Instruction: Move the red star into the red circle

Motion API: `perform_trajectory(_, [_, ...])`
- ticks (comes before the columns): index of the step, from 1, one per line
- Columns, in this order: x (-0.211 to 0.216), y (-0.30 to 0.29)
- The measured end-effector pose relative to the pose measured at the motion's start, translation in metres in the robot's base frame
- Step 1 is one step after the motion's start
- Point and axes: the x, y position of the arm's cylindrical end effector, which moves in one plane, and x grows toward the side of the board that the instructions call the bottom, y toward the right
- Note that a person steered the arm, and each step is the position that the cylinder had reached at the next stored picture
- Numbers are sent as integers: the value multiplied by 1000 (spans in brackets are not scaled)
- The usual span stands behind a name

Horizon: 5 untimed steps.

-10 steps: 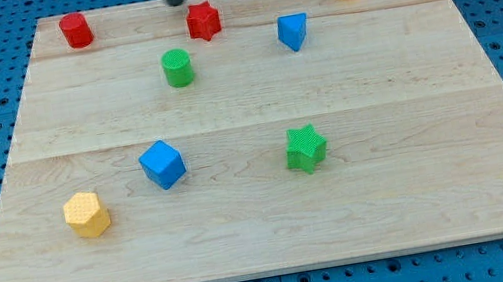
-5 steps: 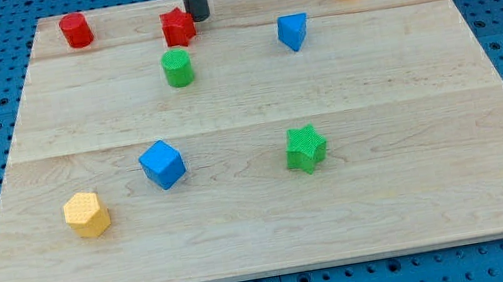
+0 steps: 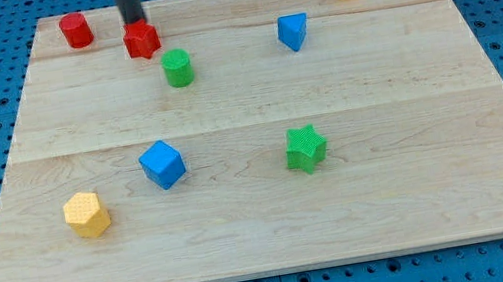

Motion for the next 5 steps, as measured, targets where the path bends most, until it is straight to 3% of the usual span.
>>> perform_trajectory(1, [13, -12])
perform_trajectory(3, [34, 77])
perform_trajectory(4, [60, 20])
perform_trajectory(5, [54, -44])
